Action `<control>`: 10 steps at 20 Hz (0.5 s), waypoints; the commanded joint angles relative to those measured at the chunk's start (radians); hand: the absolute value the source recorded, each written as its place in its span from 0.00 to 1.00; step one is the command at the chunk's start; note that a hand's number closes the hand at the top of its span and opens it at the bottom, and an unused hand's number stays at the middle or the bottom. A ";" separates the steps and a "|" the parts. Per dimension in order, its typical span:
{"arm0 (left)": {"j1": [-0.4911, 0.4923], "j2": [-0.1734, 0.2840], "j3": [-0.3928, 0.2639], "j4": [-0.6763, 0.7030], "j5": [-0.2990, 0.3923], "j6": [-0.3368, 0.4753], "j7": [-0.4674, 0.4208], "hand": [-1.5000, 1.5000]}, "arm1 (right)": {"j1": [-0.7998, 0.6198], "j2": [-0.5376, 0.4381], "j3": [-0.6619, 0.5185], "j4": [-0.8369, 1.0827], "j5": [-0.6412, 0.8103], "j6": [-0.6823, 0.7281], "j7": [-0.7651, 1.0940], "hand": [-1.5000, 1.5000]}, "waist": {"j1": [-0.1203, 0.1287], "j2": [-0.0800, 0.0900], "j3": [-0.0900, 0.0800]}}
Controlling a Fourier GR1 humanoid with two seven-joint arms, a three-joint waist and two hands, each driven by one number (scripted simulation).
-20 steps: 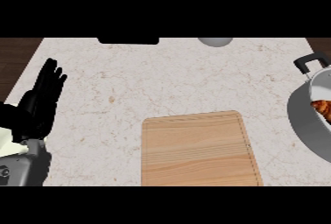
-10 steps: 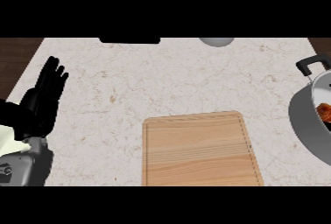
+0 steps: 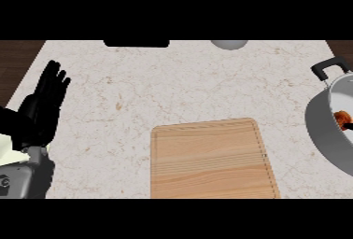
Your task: Pick the croissant from the cutting board and place it in the pot
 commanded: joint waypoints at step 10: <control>-0.014 -0.023 -0.013 -0.014 -0.031 0.029 0.016 0.50 | 0.066 -0.297 -0.121 0.231 -0.123 0.334 -0.108 0.00 | -0.001 0.007 0.005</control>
